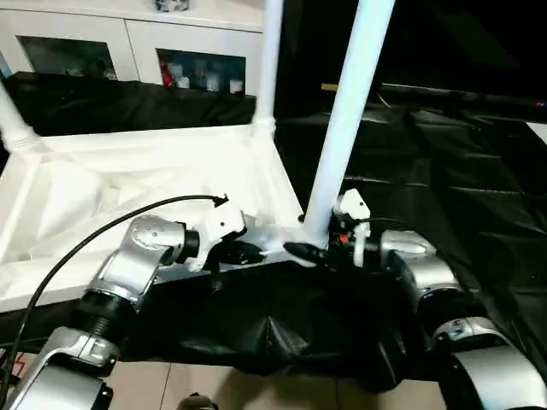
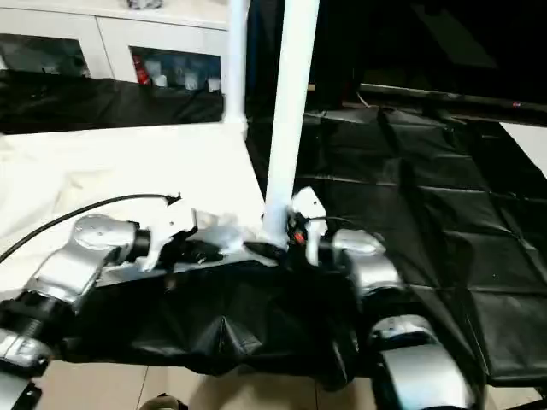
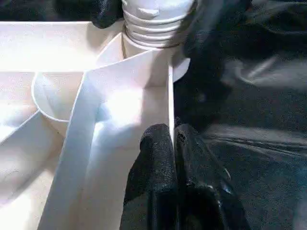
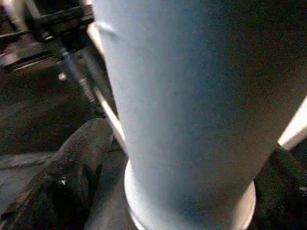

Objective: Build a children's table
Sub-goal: Rotate leg to tighten

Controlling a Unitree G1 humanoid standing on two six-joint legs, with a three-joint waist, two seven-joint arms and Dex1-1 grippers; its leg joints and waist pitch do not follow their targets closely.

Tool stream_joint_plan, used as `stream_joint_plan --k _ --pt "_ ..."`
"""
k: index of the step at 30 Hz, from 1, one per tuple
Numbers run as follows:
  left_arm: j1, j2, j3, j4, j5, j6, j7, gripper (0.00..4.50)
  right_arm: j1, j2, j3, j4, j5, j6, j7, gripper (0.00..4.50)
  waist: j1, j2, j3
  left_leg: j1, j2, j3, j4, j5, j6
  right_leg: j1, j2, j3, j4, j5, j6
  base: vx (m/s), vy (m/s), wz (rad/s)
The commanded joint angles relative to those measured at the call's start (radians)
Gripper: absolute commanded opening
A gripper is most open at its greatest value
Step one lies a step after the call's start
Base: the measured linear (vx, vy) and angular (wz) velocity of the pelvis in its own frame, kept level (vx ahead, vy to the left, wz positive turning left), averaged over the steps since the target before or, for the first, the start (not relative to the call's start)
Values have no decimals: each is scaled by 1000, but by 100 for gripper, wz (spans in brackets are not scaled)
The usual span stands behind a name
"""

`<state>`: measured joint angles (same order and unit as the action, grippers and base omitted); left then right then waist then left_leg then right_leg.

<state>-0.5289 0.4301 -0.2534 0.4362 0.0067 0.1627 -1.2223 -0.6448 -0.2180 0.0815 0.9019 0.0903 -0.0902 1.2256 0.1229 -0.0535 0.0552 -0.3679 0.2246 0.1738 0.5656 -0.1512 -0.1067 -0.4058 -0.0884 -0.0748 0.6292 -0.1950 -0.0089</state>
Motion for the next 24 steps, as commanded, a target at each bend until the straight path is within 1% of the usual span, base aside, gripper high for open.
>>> stream_joint_plan --k 1,3,4,5,6,9,11,12,14,16,17,18,19,20,21,22,23,24 --pt "-5 -14 -14 -45 -44 -13 -27 0 10 4 39 -36 -2 6 69 378 1 7 -66 8 11 9 -57 -230 42 52 -48 42 -73 -164 -220 0 0 0" --pt "2 6 -21 -55 -50 -5 -57 0 16 -5 46 -51 -6 15 95 370 2 6 -66 9 11 9 -58 -230 41 52 -48 43 -73 -168 -218 0 0 0" --pt "3 7 -22 -57 -52 -3 -60 0 17 -6 47 -52 -7 15 96 351 2 7 -67 10 11 8 -58 -231 40 51 -48 42 -73 -170 -220 0 0 0" --pt "5 10 -21 -60 -54 0 -64 0 19 -7 49 -55 -6 17 96 351 3 9 -66 10 12 8 -58 -235 38 50 -48 42 -73 -172 -221 0 0 0" --pt "6 10 -20 -63 -55 2 -67 0 19 -7 51 -56 -5 17 96 328 3 9 -66 11 12 8 -58 -238 37 49 -48 42 -74 -174 -222 0 0 0" --pt "7 9 -17 -65 -54 4 -69 0 21 -3 54 -55 -7 15 86 318 3 7 -66 11 11 8 -59 -247 30 49 -48 43 -74 -184 -221 0 0 0" --pt "5 5 -15 -64 -52 2 -60 0 23 2 54 -54 -7 16 75 291 3 8 -66 11 11 8 -59 -244 30 50 -48 43 -74 -180 -220 0 0 0" --pt "2 -1 -12 -59 -51 3 -43 0 26 10 49 -53 -6 21 60 291 4 8 -67 12 11 8 -58 -240 30 50 -48 43 -73 -176 -220 0 0 0" --pt "-6 -11 -8 -46 -45 0 -17 0 28 19 42 -46 -12 5 24 283 3 8 -66 11 11 8 -59 -238 28 49 -48 43 -74 -172 -220 0 0 0" --pt "-20 -25 -1 -27 -31 5 28 0 26 32 31 -34 -14 -7 -25 276 0 7 -65 12 10 7 -61 -251 20 49 -49 44 -76 -195 -213 0 0 0" --pt "-39 -43 8 -1 -17 10 79 0 12 49 18 -2 -22 18 -107 275 -1 5 -65 12 9 7 -61 -254 19 49 -49 44 -77 -202 -210 0 0 0" --pt "-58 -62 18 23 -6 18 127 0 1 67 9 25 -29 26 -178 275 -4 7 -62 14 7 7 -62 -259 10 44 -48 45 -81 -226 -206 0 0 0" --pt "-75 -81 24 44 4 26 170 0 -9 88 -1 49 -35 39 -252 274 -6 6 -62 15 6 5 -63 -276 -1 46 -51 45 -85 -269 -194 0 0 0" --pt "-86 -94 27 57 10 30 197 0 -17 104 -9 69 -41 50 -319 274 -7 7 -62 16 6 4 -64 -278 -6 45 -51 45 -86 -285 -188 0 0 0" --pt "-93 -102 28 64 15 33 214 0 -22 115 -15 81 -44 57 -362 274 -12 6 -62 15 6 3 -65 -285 -16 44 -53 45 -87 -307 -180 0 0 0" --pt "-102 -114 29 75 22 35 241 0 -27 130 -23 95 -43 64 -404 274 -13 5 -62 14 6 1 -66 -289 -16 46 -52 44 -89 -320 -172 0 0 0" --pt "-118 -136 29 93 33 43 288 0 -36 156 -36 117 -41 71 -480 274 -13 5 -64 15 6 3 -63 -287 -13 43 -53 46 -90 -319 -165 0 0 0" --pt "-132 -158 29 107 46 52 338 0 -45 184 -50 137 -39 76 -559 273 -15 6 -65 13 6 3 -64 -270 -14 44 -52 47 -87 -288 -168 0 0 0"
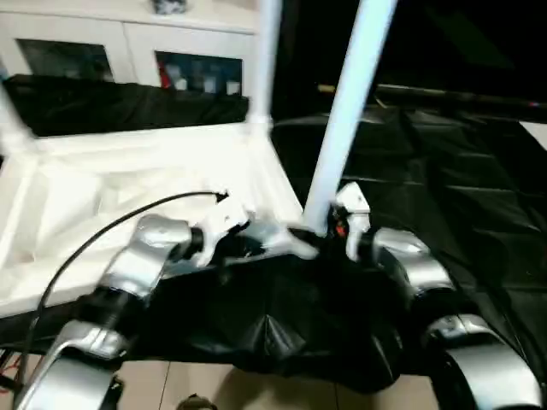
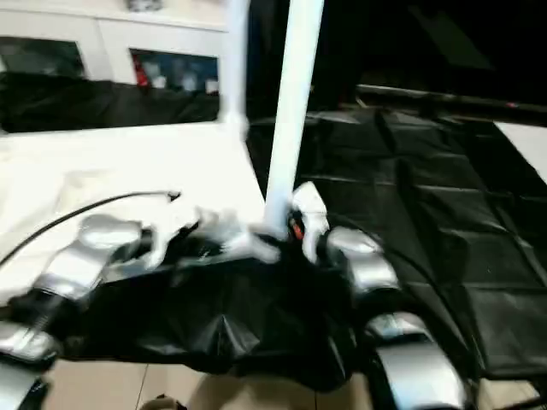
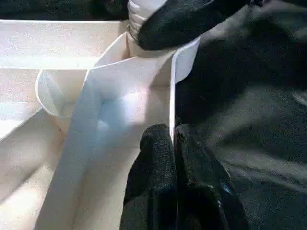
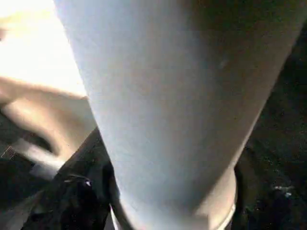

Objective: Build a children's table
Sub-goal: Rotate leg to tighten

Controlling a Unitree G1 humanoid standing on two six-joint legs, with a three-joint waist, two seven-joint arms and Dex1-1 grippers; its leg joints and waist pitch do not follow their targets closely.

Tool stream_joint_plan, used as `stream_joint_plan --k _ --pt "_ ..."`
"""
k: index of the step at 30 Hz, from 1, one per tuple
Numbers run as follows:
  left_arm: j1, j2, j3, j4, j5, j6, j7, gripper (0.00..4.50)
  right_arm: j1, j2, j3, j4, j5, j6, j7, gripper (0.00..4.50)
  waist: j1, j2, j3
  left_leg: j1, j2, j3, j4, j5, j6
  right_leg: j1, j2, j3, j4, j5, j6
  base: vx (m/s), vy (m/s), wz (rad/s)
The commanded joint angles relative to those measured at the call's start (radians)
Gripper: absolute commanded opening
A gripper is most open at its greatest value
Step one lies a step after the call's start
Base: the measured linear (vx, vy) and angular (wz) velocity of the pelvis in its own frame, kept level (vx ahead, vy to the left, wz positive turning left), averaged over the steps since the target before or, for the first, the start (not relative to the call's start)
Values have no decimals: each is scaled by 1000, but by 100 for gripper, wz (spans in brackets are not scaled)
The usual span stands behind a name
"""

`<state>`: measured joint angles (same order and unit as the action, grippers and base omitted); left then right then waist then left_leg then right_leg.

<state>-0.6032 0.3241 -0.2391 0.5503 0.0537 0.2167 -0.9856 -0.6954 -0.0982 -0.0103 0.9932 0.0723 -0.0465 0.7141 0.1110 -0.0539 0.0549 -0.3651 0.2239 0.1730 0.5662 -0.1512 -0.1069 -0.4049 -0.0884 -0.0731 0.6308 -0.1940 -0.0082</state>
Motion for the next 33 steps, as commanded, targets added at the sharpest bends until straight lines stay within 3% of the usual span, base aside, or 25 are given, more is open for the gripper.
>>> stream_joint_plan --k 1,7,10,14,21,22,26,33 --pt "-65 -68 14 -3 7 11 128 0 -2 84 33 61 -25 18 -108 273 -2 8 -65 11 7 3 -65 -265 -17 44 -51 44 -87 -272 -173 0 0 0" --pt "-72 -128 7 -7 22 35 190 0 -36 141 -3 120 -22 -23 -256 273 -4 8 -69 7 4 7 -61 -241 -6 47 -48 44 -80 -184 -184 0 0 0" --pt "-52 -130 -10 -33 14 26 160 0 -46 149 -17 116 -4 -30 -215 345 -3 9 -69 6 5 7 -60 -234 7 49 -46 43 -77 -154 -189 0 0 0" --pt "-38 -117 -18 -40 6 -1 124 0 -51 133 -1 110 -16 -47 -175 376 -4 7 -68 7 5 8 -61 -245 12 49 -47 44 -80 -167 -190 0 0 0" --pt "15 -27 -30 -98 -35 -65 -52 0 -3 21 84 25 -20 -76 218 392 -6 5 -67 3 7 8 -58 -235 45 54 -47 43 -79 -144 -207 0 0 0" --pt "19 -17 -30 -101 -38 -69 -65 0 2 10 88 13 -14 -77 248 392 -7 0 -66 2 8 9 -58 -235 48 53 -47 44 -79 -148 -206 0 0 0" --pt "34 18 -28 -118 -56 -77 -131 0 16 -30 92 -25 8 -74 372 392 -3 5 -65 7 11 8 -59 -247 43 51 -49 43 -80 -180 -215 0 0 0" --pt "57 80 -23 -144 -81 -72 -243 0 58 -113 148 -108 4 -61 575 392 10 4 -66 7 12 11 -57 -225 50 50 -46 42 -74 -154 -222 0 0 0"
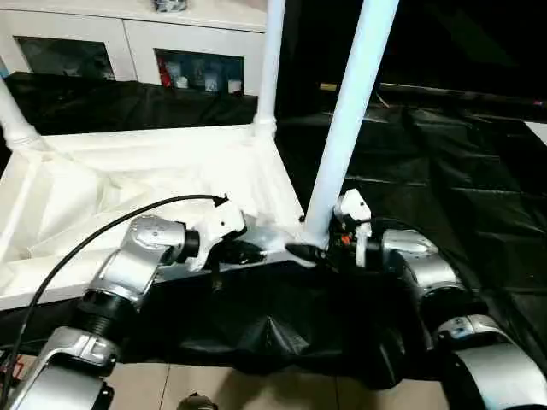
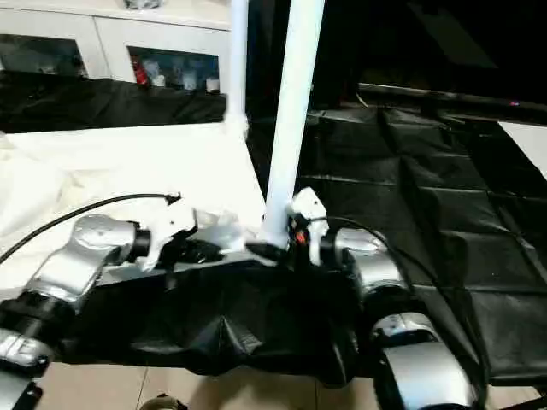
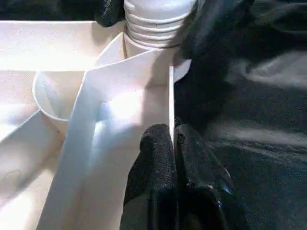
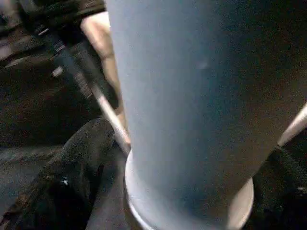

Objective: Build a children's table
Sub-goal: Rotate leg to tighten

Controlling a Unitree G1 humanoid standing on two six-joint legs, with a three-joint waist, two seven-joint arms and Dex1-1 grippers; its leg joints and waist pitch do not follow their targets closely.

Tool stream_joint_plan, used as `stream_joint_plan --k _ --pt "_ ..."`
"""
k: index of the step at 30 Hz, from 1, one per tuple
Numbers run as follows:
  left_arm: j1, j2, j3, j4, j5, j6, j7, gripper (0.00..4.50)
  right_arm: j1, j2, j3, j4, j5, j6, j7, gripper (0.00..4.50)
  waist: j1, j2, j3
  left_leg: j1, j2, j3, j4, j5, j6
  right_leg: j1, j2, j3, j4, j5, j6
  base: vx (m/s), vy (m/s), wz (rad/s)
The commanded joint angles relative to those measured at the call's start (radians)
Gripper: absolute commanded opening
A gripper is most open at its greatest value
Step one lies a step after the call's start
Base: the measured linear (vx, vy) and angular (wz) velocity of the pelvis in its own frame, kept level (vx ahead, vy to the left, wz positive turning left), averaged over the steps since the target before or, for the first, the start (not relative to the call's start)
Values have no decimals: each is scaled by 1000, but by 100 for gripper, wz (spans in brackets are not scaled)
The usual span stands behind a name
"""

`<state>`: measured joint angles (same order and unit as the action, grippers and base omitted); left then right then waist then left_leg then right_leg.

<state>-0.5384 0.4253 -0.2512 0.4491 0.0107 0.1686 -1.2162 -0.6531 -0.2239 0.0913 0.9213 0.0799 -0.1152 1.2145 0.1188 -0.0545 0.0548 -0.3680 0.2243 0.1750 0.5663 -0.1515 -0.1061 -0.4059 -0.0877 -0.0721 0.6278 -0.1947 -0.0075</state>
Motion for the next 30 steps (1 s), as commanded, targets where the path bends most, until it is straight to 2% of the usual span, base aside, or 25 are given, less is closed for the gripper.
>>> stream_joint_plan --k 1,6,12,16,17,18,21,22,23,24,26,29,30 --pt "-6 -16 -12 -42 -39 -26 -22 0 19 9 49 -42 -3 10 87 378 2 4 -66 10 11 9 -56 -224 50 51 -47 41 -71 -152 -223 0 0 0" --pt "3 5 -13 -57 -57 -12 -69 0 45 -1 59 -86 7 44 138 336 7 4 -65 11 12 9 -58 -234 45 49 -48 41 -73 -178 -221 0 0 0" --pt "0 -2 -13 -42 -38 -23 -39 0 55 15 59 -89 7 45 100 286 8 4 -65 12 12 7 -60 -246 31 48 -50 43 -76 -204 -211 0 0 0" --pt "-24 -43 3 -16 -17 -7 54 0 46 52 40 -52 -18 68 -32 273 4 3 -63 11 9 7 -62 -243 22 47 -49 43 -76 -201 -210 0 0 0" --pt "-42 -69 13 7 -3 3 113 0 14 85 4 13 -32 76 -202 273 3 4 -63 13 9 5 -64 -262 15 47 -51 42 -81 -237 -201 0 0 0" --pt "-48 -78 15 15 3 7 134 0 4 95 -6 33 -36 77 -256 272 -4 6 -59 15 7 5 -66 -279 0 42 -50 44 -84 -275 -194 0 0 0" --pt "-82 -125 20 65 43 18 255 0 -44 150 -65 118 -27 92 -500 271 -14 7 -62 16 5 0 -67 -303 -28 43 -54 43 -92 -357 -162 0 0 0" --pt "-88 -134 20 74 50 22 277 0 -51 161 -78 130 -21 94 -542 271 -14 8 -62 19 6 -1 -66 -309 -26 40 -55 44 -93 -354 -159 0 0 0" --pt "-90 -137 20 77 52 23 284 0 -53 165 -82 134 -18 95 -557 270 -15 7 -64 15 6 -1 -66 -299 -20 42 -54 44 -91 -328 -161 0 0 0" --pt "-102 -159 23 89 60 36 329 0 -66 188 -105 154 -5 104 -642 270 -15 7 -64 14 6 0 -65 -291 -17 42 -53 44 -90 -311 -163 0 0 0" --pt "-110 -175 26 96 62 47 359 0 -73 203 -114 165 -3 107 -688 270 -16 9 -67 14 7 1 -65 -274 -17 43 -50 44 -83 -259 -174 0 0 0" --pt "-128 -223 27 109 66 61 411 0 -83 253 -102 185 -28 62 -733 270 -16 9 -68 15 5 4 -62 -260 -12 43 -48 43 -81 -212 -184 0 0 0" --pt "-129 -230 24 109 65 60 408 0 -84 262 -96 187 -34 41 -719 270 -15 8 -68 10 5 4 -61 -253 -5 46 -49 43 -79 -198 -185 0 0 0"
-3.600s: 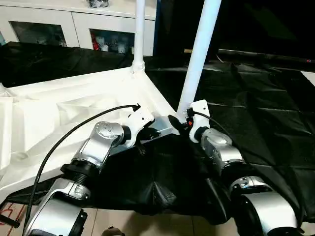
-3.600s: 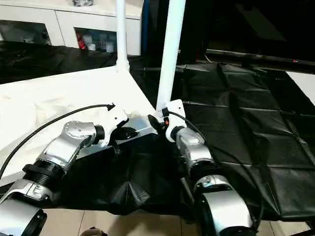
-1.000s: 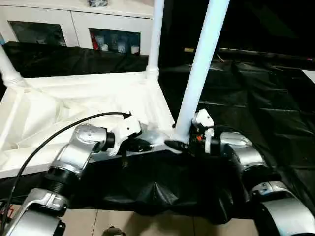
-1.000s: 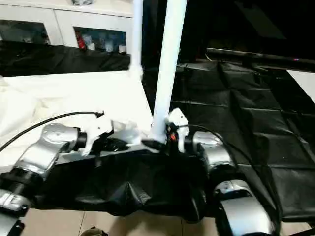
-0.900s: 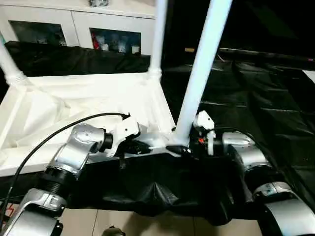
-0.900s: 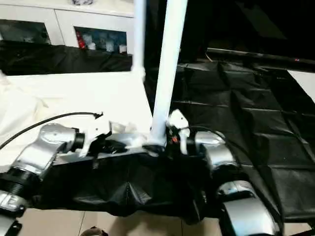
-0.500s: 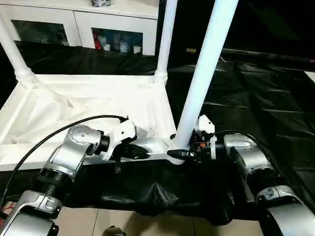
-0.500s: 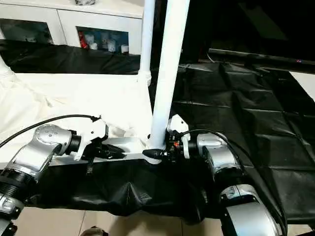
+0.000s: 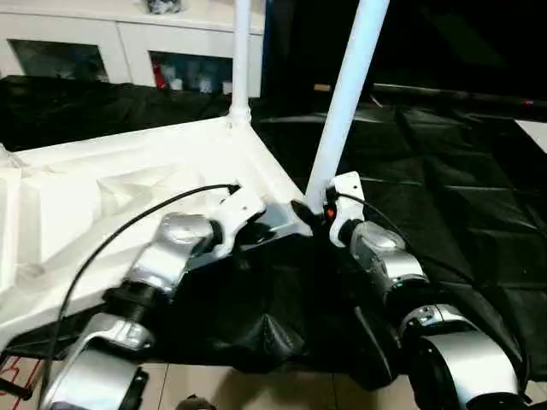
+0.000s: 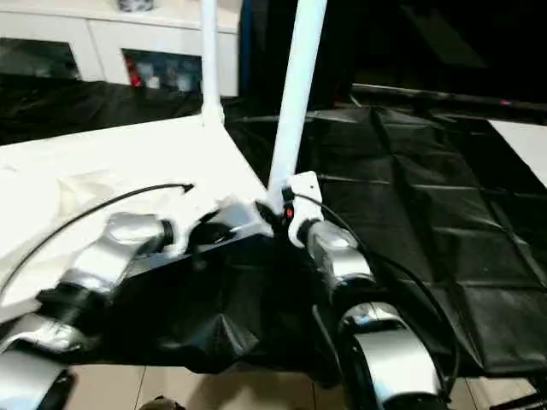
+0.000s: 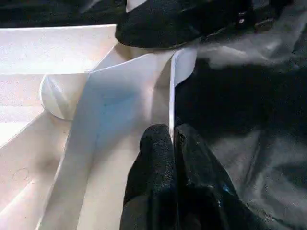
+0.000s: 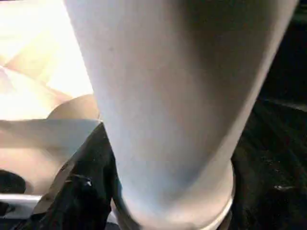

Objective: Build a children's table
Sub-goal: Rotate leg to tighten

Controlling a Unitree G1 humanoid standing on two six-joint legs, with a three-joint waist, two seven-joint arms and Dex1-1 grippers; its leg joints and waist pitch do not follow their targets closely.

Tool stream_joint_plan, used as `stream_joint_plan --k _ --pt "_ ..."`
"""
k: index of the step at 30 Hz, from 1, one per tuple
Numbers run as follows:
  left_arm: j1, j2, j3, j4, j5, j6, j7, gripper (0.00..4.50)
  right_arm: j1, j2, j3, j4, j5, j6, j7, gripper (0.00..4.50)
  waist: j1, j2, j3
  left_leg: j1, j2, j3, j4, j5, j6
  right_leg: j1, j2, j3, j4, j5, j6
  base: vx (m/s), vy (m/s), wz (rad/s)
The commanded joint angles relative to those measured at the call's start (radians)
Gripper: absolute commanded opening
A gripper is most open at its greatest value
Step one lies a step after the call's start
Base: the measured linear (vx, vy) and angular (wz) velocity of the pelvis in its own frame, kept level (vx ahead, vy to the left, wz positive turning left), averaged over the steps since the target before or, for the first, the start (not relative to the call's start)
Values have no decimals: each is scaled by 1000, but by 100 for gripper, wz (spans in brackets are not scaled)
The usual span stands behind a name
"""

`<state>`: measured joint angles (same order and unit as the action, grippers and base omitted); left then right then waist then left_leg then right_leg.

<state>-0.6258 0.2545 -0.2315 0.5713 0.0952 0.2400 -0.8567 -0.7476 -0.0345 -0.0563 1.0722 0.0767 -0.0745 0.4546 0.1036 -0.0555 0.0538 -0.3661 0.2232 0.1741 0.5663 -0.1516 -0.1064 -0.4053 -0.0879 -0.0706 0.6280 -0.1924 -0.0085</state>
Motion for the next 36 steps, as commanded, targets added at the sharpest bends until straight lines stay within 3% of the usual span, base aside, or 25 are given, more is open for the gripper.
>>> stream_joint_plan --k 1,8,15,19,23,25,36 --pt "-42 -63 3 -14 -19 -12 45 0 9 78 56 37 -35 -13 51 305 0 9 -68 8 6 6 -61 -245 2 47 -48 42 -78 -183 -187 0 0 0" --pt "-16 -20 -16 -46 -42 -46 -52 0 -5 56 60 21 -13 -24 173 383 0 9 -66 9 6 5 -63 -272 12 47 -50 41 -84 -224 -182 0 0 0" --pt "26 48 -27 -96 -73 -92 -185 0 24 -29 107 -36 -8 -47 450 383 -7 6 -68 3 8 8 -57 -214 46 53 -47 42 -71 -111 -222 0 0 0" --pt "46 92 -35 -117 -89 -118 -270 0 64 -92 143 -102 3 -32 651 383 0 9 -66 6 11 9 -57 -228 55 52 -46 40 -72 -131 -231 0 0 0" --pt "63 119 -40 -146 -112 -115 -340 0 91 -143 175 -145 1 -22 774 383 10 12 -63 12 14 10 -59 -263 40 48 -48 41 -78 -189 -223 0 0 0" --pt "74 136 -41 -162 -126 -115 -382 0 109 -174 191 -174 1 -6 839 383 14 12 -64 8 14 9 -59 -257 42 50 -46 41 -74 -180 -223 0 0 0" --pt "87 165 -36 -173 -139 -105 -437 0 142 -202 203 -250 19 57 902 315 21 7 -66 9 13 9 -58 -234 37 49 -47 41 -72 -169 -222 0 0 0"
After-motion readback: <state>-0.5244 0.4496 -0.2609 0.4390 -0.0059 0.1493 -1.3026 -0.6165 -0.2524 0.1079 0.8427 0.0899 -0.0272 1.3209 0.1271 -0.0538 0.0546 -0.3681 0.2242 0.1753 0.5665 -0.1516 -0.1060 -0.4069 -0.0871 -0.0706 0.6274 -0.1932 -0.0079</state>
